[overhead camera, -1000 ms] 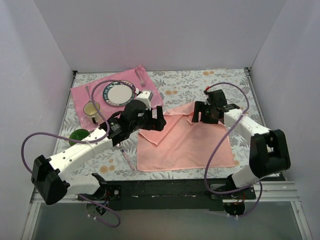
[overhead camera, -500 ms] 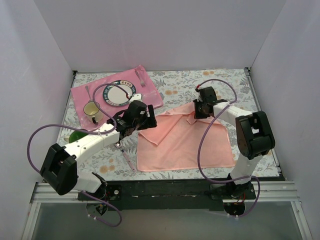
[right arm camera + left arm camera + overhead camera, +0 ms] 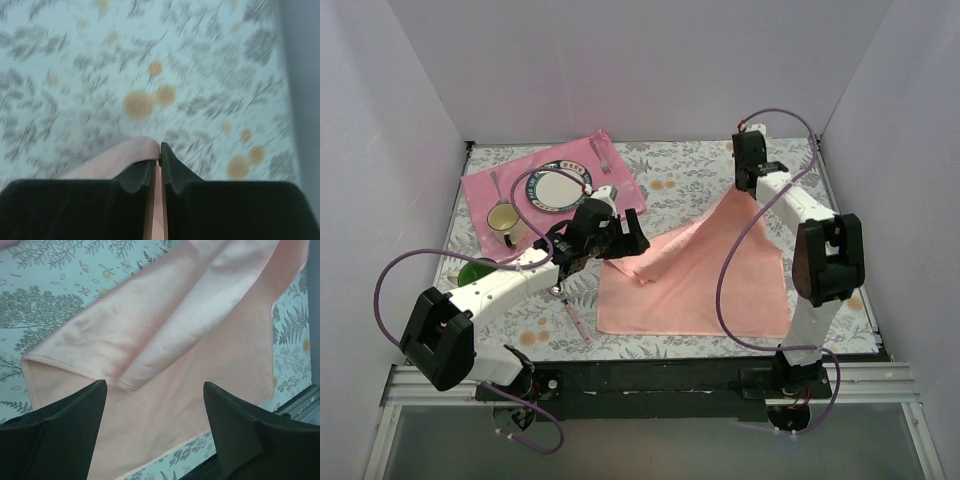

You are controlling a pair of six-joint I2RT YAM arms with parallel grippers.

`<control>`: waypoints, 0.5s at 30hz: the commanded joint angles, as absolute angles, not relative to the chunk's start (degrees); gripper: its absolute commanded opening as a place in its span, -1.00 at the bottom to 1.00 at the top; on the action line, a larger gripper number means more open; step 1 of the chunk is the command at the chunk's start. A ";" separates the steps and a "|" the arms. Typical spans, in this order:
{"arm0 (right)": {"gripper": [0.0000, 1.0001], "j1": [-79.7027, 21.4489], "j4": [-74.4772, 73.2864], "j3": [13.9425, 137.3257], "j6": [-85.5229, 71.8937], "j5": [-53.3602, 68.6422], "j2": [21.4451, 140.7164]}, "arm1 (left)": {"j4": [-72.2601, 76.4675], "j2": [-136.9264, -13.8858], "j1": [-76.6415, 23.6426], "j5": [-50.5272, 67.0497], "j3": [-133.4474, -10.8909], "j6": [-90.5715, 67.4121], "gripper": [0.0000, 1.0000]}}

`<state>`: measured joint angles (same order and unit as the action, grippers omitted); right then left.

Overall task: Fold the napkin, place the utensils inside, and roll it up
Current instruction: Flatten the napkin out

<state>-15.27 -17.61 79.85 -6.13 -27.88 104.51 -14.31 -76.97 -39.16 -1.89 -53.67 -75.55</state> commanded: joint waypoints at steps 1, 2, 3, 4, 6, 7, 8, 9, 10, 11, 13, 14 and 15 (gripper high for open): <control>-0.38 -13.10 -16.85 98.83 3.07 -37.70 117.13 | -12.57 -80.59 -40.25 6.49 -55.28 -76.11 0.48; 0.16 -13.10 -21.05 103.66 2.73 -38.14 122.38 | -12.66 -81.29 -40.78 7.20 -55.72 -75.94 0.44; 0.36 -13.18 -31.45 112.41 0.64 -38.14 124.17 | -12.92 -82.34 -41.56 7.64 -55.98 -75.50 0.43; 0.46 -13.36 -33.64 113.28 0.44 -35.45 124.89 | -12.83 -82.61 -43.75 7.04 -55.99 -75.41 0.42; 0.59 -13.27 -36.29 110.41 -4.54 -33.06 121.22 | -12.48 -82.79 -46.13 4.76 -55.64 -75.41 0.43; 0.61 -13.27 -35.52 102.91 -5.79 -30.44 118.85 | -11.96 -83.40 -47.88 3.35 -55.55 -75.41 0.43; 0.62 -13.27 -34.29 98.57 -6.84 -28.06 113.17 | -11.69 -84.19 -48.16 3.25 -55.55 -75.50 0.46; 0.62 -13.27 -32.97 94.44 -8.07 -25.78 110.33 | -11.69 -84.81 -48.43 3.16 -55.89 -75.50 0.50; 0.62 -13.27 -31.04 86.13 -10.35 -22.62 107.52 | -11.78 -86.47 -48.86 3.08 -56.33 -74.63 0.55; 0.61 -13.27 -30.59 82.74 -11.59 -20.76 102.36 | -11.95 -87.35 -49.30 2.99 -56.86 -73.66 0.61; 0.58 -13.27 -28.49 75.44 -14.22 -17.16 97.41 | -12.65 -89.72 -51.23 0.81 -59.31 -71.64 0.68; 0.56 -13.27 -28.22 69.32 -15.02 -16.01 92.95 | -12.74 -92.26 -51.94 -2.25 -60.02 -69.46 0.67; 0.55 -13.27 -27.86 66.39 -15.73 -14.52 90.81 | -12.92 -93.85 -52.64 -3.42 -61.07 -68.30 0.60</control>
